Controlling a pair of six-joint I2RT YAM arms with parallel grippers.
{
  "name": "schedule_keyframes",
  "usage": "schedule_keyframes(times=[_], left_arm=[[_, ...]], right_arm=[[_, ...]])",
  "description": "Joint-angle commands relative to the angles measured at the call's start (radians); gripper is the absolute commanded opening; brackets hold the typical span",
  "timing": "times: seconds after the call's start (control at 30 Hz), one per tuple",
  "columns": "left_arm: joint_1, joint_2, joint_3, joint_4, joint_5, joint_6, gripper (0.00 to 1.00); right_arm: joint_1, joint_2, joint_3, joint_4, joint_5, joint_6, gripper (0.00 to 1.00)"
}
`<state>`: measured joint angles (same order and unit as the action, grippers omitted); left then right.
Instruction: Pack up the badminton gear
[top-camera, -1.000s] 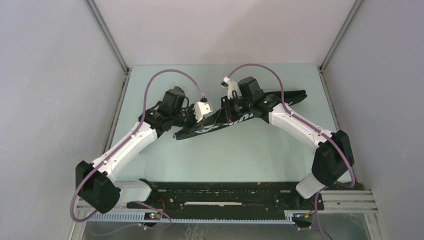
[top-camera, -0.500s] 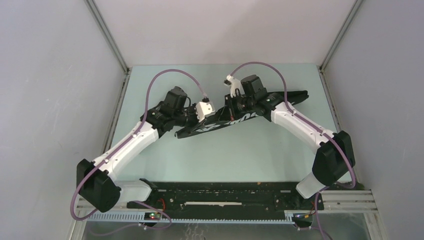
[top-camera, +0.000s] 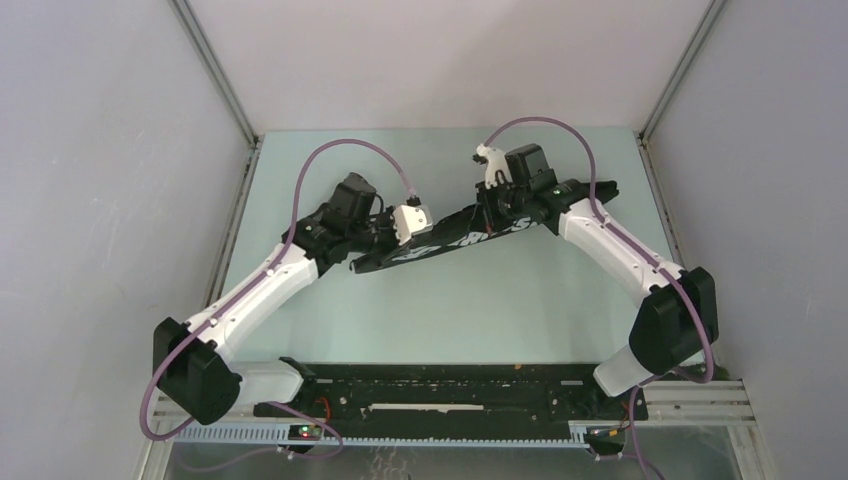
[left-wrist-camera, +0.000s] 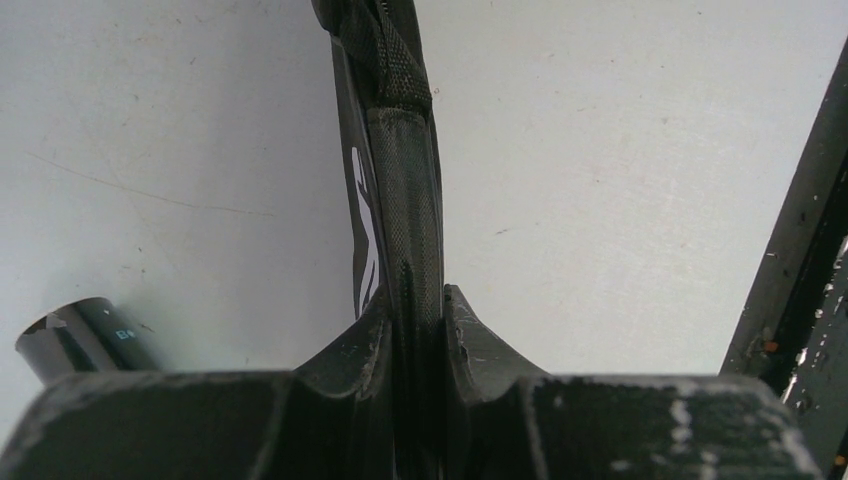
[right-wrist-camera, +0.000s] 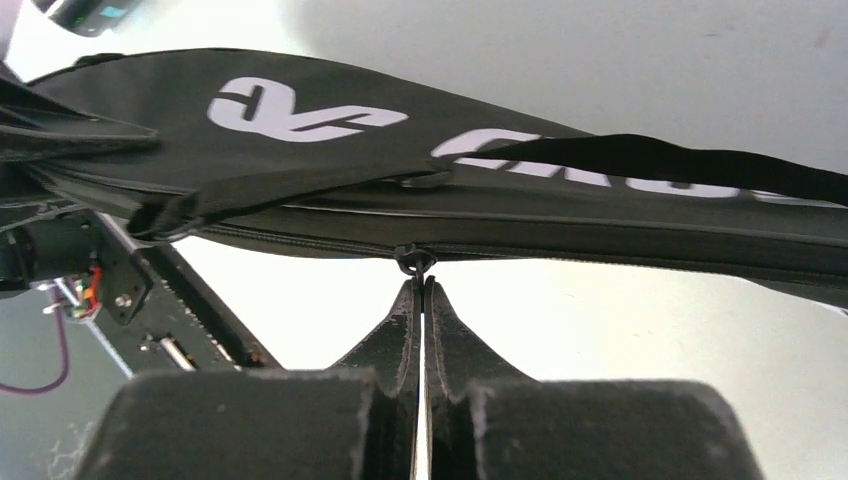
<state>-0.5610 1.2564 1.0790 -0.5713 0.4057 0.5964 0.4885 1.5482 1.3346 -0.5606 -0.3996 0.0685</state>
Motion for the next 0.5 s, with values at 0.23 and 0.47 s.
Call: schedule_keyframes(times=[0.23, 0.47], left_arm=[[0.079, -0.05, 0.035, -0.094, -0.015, 0.145, 0.0], [0.148, -0.072, 0.042, -0.19, -0.031, 0.228, 0.0]], right_arm=[[-0.188, -0.092, 0.033, -0.106, 0.136, -0.215, 0.0], [-0.301, -0.103, -0.016, -0.137, 0.165, -0.331, 0.0]])
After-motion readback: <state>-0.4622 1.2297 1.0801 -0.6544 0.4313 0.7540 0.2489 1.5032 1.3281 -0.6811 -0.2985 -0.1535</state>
